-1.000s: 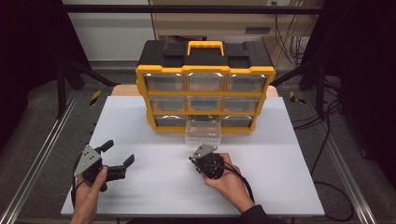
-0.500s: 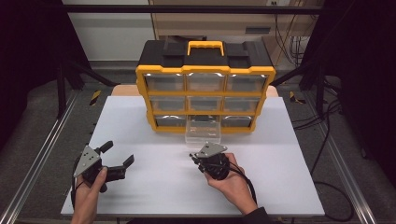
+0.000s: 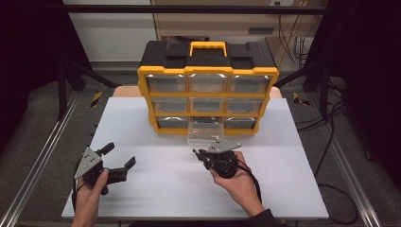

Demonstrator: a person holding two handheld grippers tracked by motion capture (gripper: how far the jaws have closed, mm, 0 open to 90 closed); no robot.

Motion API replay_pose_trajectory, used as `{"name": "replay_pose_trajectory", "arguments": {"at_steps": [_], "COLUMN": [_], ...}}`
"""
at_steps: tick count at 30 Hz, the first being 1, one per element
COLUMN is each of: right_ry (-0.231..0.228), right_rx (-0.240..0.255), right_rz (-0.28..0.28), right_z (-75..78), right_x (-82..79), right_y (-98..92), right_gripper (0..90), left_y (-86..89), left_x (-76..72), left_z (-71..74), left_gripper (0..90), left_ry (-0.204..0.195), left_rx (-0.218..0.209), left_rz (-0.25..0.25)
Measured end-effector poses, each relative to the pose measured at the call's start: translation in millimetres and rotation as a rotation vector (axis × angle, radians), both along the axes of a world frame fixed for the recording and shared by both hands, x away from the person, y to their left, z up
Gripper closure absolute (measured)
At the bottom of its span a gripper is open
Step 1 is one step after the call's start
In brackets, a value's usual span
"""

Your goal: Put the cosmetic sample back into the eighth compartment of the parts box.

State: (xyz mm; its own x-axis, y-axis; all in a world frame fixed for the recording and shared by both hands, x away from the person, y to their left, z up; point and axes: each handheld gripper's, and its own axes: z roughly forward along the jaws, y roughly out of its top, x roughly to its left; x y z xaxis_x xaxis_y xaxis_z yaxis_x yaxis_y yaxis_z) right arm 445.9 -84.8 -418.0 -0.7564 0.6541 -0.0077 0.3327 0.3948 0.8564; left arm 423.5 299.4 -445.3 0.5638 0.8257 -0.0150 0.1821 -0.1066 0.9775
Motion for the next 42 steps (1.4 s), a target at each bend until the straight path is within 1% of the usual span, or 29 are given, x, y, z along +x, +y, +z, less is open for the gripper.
{"name": "replay_pose_trajectory", "arguments": {"at_steps": [2,10,14,18,23,29,34,42], "right_ry": [-0.006,-0.032,-0.043,-0.059,-0.059,-0.069,-0.078,-0.065], "right_rx": [0.02,0.073,0.094,0.092,0.121,0.119,0.099,0.073], "right_rz": [-0.005,-0.028,-0.04,-0.058,-0.086,-0.109,-0.126,-0.154], "right_z": [3.9,17.8,24.1,28.9,35.8,45.2,51.9,57.3], "right_x": [0.3,2.7,5.5,8.7,16.2,26.1,35.1,49.6], "right_y": [-1.9,-11.4,-15.6,-18.5,-23.0,-26.7,-28.4,-29.9], "right_gripper": [81.4,81.4,81.4,81.4,81.4,81.4,81.4,81.4], "left_y": [-0.3,0.0,0.9,1.1,-0.8,-0.1,-0.3,0.1], "left_x": [-0.1,-0.2,-0.1,-0.5,-1.0,-0.9,-1.1,-1.2], "left_z": [0.0,0.0,0.1,0.3,0.2,0.3,0.5,0.9], "left_gripper": [1.5,1.5,1.5,1.6,1.5,1.5,1.5,1.5], "left_ry": [0.0,0.0,0.001,0.0,0.0,0.0,-0.001,-0.004], "left_rx": [0.003,0.005,0.002,0.004,0.015,0.007,0.007,0.01], "left_rz": [-0.002,0.0,0.003,0.006,-0.004,0.001,0.0,0.0]}}
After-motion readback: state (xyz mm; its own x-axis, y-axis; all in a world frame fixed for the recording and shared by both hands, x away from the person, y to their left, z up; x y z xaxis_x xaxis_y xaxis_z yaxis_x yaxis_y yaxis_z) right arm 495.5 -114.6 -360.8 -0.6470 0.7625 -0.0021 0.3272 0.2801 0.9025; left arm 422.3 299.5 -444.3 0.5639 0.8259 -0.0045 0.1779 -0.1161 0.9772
